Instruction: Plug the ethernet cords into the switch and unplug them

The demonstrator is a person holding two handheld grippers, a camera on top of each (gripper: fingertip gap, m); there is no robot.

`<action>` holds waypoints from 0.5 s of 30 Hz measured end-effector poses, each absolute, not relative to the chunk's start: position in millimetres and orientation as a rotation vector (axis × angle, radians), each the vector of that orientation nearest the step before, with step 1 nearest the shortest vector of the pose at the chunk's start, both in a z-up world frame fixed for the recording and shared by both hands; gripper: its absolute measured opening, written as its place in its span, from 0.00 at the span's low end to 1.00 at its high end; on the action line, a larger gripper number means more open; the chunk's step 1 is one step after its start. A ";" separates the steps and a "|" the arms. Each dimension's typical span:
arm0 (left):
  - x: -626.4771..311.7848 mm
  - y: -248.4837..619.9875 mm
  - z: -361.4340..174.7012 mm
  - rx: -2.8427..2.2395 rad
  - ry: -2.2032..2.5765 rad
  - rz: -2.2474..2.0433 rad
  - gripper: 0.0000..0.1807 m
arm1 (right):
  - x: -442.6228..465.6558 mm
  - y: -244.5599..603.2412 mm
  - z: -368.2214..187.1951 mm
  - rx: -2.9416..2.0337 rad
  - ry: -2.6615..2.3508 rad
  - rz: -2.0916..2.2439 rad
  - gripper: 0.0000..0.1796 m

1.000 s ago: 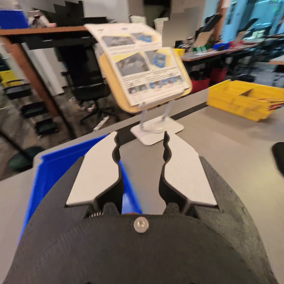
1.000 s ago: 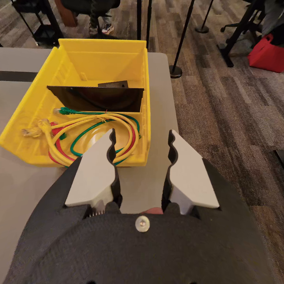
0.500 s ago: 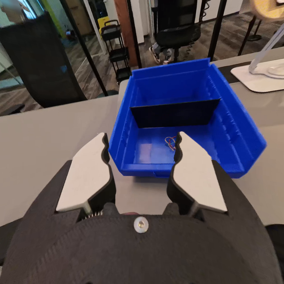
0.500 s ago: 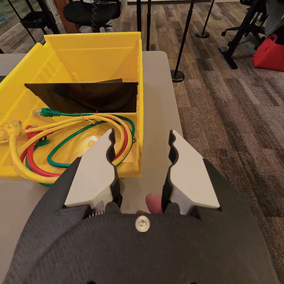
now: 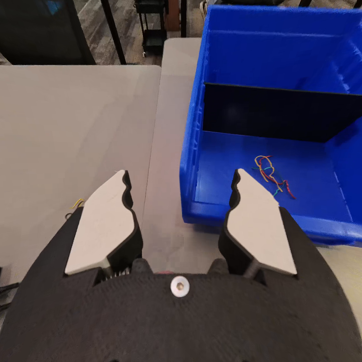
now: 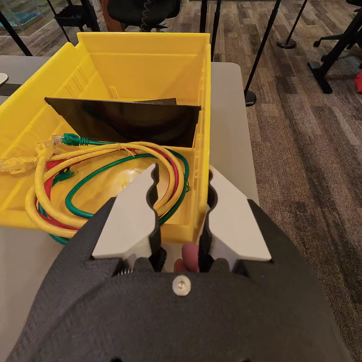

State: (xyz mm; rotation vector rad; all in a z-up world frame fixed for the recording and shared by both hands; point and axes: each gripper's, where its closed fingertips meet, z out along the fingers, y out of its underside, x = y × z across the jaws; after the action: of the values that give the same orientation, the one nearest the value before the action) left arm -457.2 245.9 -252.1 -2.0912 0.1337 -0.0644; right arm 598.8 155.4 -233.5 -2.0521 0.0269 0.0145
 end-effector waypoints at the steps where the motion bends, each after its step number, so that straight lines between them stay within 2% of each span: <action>1: -454.0 248.7 -256.3 -2.107 0.152 -0.077 0.53 | 598.5 156.3 -233.5 -2.050 0.028 0.017 0.25; 3: -449.8 253.6 -254.1 -2.088 0.173 -0.094 0.49 | 602.2 156.4 -238.4 -2.077 0.040 -0.011 0.22; 7: -437.4 255.8 -255.1 -2.094 0.265 -0.111 0.28 | 604.6 158.1 -240.2 -2.088 0.035 -0.014 0.18; 9: -436.4 256.3 -255.4 -2.091 0.274 -0.090 0.24 | 604.3 158.8 -240.8 -2.099 0.024 -0.004 0.14; 11: -435.6 254.4 -255.4 -2.083 0.306 -0.062 0.07 | 605.7 160.0 -240.8 -2.106 0.019 -0.014 0.13; 12: -433.2 253.5 -255.7 -2.072 0.329 -0.054 0.04 | 606.5 160.7 -240.9 -2.108 0.021 -0.016 0.12; 15: -429.7 253.0 -255.7 -2.065 0.323 -0.051 0.03 | 611.5 160.9 -240.1 -2.105 0.040 -0.023 0.05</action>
State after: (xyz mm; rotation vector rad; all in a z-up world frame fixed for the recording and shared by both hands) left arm -429.7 253.0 -255.7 -2.0652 0.3232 -0.0506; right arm 611.5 160.9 -240.1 -2.1050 0.0398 -0.0231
